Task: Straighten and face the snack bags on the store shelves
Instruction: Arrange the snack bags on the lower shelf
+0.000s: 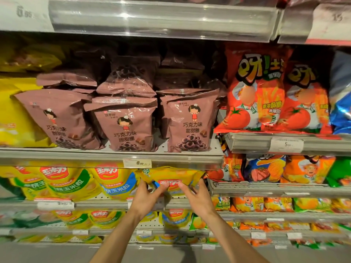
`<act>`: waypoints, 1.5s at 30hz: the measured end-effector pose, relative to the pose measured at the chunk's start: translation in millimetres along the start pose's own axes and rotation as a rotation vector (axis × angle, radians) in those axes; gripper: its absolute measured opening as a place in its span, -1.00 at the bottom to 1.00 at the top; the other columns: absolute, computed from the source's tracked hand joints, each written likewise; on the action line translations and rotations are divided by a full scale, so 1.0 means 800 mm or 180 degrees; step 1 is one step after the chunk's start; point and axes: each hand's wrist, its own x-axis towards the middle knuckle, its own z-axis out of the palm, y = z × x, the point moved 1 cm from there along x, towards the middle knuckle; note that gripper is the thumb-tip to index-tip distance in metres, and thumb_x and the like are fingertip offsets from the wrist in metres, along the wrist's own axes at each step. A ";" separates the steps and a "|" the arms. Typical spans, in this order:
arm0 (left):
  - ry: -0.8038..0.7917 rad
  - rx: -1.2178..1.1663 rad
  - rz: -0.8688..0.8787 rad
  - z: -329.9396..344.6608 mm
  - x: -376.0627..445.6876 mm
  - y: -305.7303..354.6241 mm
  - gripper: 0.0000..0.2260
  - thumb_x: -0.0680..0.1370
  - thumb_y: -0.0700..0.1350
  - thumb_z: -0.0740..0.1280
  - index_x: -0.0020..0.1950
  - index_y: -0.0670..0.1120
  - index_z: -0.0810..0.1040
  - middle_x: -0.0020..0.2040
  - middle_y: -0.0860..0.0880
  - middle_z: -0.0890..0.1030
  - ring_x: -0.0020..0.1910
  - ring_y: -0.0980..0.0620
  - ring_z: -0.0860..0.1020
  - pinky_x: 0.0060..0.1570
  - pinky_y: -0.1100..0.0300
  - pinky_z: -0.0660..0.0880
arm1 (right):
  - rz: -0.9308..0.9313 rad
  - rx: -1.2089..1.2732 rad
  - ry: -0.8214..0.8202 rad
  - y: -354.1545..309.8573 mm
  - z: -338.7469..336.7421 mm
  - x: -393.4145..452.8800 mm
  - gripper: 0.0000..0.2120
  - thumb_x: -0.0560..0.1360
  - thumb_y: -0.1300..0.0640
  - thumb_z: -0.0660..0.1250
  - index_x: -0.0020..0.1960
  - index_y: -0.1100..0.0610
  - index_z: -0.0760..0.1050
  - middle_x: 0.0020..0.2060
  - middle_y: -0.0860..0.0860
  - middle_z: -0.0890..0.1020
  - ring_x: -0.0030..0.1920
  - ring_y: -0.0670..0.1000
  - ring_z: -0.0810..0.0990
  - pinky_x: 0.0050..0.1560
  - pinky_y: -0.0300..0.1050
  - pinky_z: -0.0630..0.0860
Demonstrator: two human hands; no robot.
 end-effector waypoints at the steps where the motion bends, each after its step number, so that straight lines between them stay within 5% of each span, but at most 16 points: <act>1: 0.0051 0.0062 0.0009 0.002 0.002 -0.001 -0.53 0.34 0.29 0.52 0.01 0.03 0.45 -0.14 0.15 0.54 -0.21 0.42 0.54 -0.28 0.49 0.44 | 0.0004 0.0034 -0.0021 0.000 0.001 0.002 0.14 0.40 -0.39 0.40 0.67 0.15 -0.10 0.61 -0.01 0.23 0.53 -0.04 0.32 0.29 -0.27 0.26; 7: 0.0111 0.0338 0.0537 0.006 0.010 -0.007 -0.61 0.41 0.34 0.42 -0.24 0.01 0.54 -0.38 0.20 0.54 -0.32 0.37 0.52 -0.26 0.50 0.41 | 0.0047 -0.0128 -0.0138 0.009 0.000 0.012 0.16 0.41 -0.45 0.35 0.68 0.14 -0.15 0.64 0.02 0.16 0.60 0.06 0.22 0.53 -0.06 0.25; 12: 0.0110 0.0611 0.0494 0.007 0.012 -0.030 -0.44 0.46 0.37 0.35 -0.28 -0.16 0.59 -0.31 -0.05 0.57 -0.29 0.09 0.53 -0.16 0.07 0.49 | 0.0036 -0.0260 -0.0154 0.022 0.007 0.008 0.10 0.45 -0.45 0.31 0.68 0.09 -0.15 0.65 0.00 0.13 0.61 0.06 0.20 0.55 -0.01 0.26; 16: 0.0069 0.0733 0.0503 0.011 0.018 -0.026 -0.31 0.43 0.43 0.29 -0.26 -0.26 0.56 -0.30 -0.15 0.57 -0.24 0.00 0.54 -0.10 -0.02 0.52 | 0.0052 -0.0216 -0.0145 0.024 0.007 0.015 0.00 0.50 -0.40 0.31 0.69 0.06 -0.07 0.62 -0.02 0.24 0.60 0.06 0.24 0.56 0.07 0.28; 21: 0.0040 0.0826 0.0537 0.019 0.023 -0.023 -0.26 0.41 0.50 0.23 -0.36 -0.21 0.62 -0.38 -0.08 0.61 -0.27 0.10 0.56 -0.12 0.01 0.54 | 0.0086 -0.0088 -0.0195 0.024 0.006 0.013 -0.07 0.44 -0.42 0.30 0.65 0.00 0.12 0.47 -0.13 0.45 0.53 0.02 0.36 0.47 -0.07 0.35; 26: -0.0081 0.0852 0.0486 0.020 0.027 -0.012 -0.37 0.47 0.40 0.30 -0.39 -0.17 0.62 -0.41 -0.05 0.65 -0.38 0.04 0.63 -0.14 -0.10 0.61 | 0.0243 -0.0054 -0.0186 0.021 0.008 0.017 -0.08 0.51 -0.40 0.29 0.67 0.02 0.02 0.53 -0.08 0.36 0.58 0.07 0.27 0.38 -0.14 0.29; 31: -0.0081 0.0956 0.0401 0.020 0.033 -0.003 -0.34 0.53 0.30 0.35 -0.24 -0.35 0.56 -0.32 -0.24 0.64 -0.24 -0.18 0.62 -0.11 -0.22 0.55 | 0.0426 -0.0064 -0.0220 0.016 0.007 0.020 0.02 0.51 -0.42 0.25 0.68 0.06 -0.17 0.64 -0.01 0.15 0.63 0.11 0.15 0.55 0.03 0.20; 37: -0.0097 0.0804 0.0234 0.018 0.032 0.006 -0.41 0.52 0.35 0.34 -0.10 -0.24 0.59 -0.26 -0.13 0.69 -0.19 -0.08 0.66 -0.02 -0.16 0.60 | 0.0441 -0.0060 -0.0160 0.007 0.008 0.024 0.10 0.43 -0.52 0.23 0.68 0.03 -0.17 0.67 0.00 0.06 0.65 0.12 0.07 0.60 0.12 0.15; 40: -0.0086 0.0529 0.0144 0.010 0.026 0.003 -0.41 0.46 0.36 0.38 0.17 -0.13 0.49 0.01 -0.10 0.68 0.04 -0.08 0.65 0.12 -0.07 0.58 | 0.0234 -0.0118 -0.0140 0.008 0.003 0.023 0.04 0.42 -0.51 0.27 0.67 -0.01 -0.05 0.64 0.00 0.16 0.62 0.10 0.18 0.55 0.10 0.24; 45: 0.0031 0.0323 0.0139 0.000 0.017 -0.004 -0.55 0.52 0.23 0.41 0.26 0.01 0.45 0.19 0.03 0.61 0.19 0.01 0.59 0.16 0.03 0.54 | 0.0010 -0.0121 -0.0121 0.010 -0.004 0.022 -0.08 0.47 -0.38 0.34 0.65 -0.04 0.04 0.61 -0.01 0.25 0.51 0.02 0.37 0.43 -0.02 0.36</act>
